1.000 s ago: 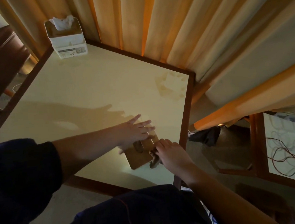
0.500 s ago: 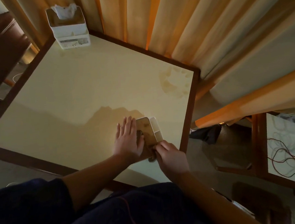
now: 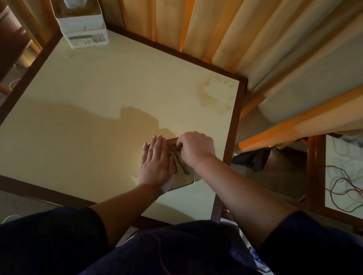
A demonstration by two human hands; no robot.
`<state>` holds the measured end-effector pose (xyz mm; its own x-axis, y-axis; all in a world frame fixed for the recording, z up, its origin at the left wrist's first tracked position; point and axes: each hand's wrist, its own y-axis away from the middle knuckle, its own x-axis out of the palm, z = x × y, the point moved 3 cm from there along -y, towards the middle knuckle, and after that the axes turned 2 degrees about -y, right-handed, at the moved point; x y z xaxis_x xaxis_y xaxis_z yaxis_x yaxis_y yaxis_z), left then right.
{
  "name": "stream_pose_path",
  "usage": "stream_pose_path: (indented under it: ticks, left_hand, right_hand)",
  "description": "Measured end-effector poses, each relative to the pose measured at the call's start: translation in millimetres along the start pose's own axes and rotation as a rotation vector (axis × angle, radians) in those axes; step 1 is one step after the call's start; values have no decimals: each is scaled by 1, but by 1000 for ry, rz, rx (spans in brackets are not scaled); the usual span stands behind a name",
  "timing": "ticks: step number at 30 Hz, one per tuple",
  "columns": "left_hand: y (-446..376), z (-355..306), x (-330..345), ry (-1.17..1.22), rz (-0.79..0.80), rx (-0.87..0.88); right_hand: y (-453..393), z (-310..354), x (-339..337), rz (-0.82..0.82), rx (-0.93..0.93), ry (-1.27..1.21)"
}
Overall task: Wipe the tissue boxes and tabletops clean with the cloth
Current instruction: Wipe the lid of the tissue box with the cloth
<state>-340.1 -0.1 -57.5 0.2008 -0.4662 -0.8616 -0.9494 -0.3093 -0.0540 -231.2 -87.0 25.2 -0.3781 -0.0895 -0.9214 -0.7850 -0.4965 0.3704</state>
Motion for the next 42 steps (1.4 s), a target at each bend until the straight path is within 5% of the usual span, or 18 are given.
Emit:
stream_pose_path:
  ticks: [9,22,33,42]
  left_hand:
    - [-7,20,-3,-3,70,84]
    - [-6,19,0,-10,62,88]
    - [-6,19,1,-34,37,105]
    - [-7,18,-3,-26,79,77]
  right_hand:
    - [44,-6,46,-174,-56,-222]
    - [77,-5,35,197,-63,25]
    - [-9,11,-3,21,101,32]
    - [36,-9,47,-167,-16,-149]
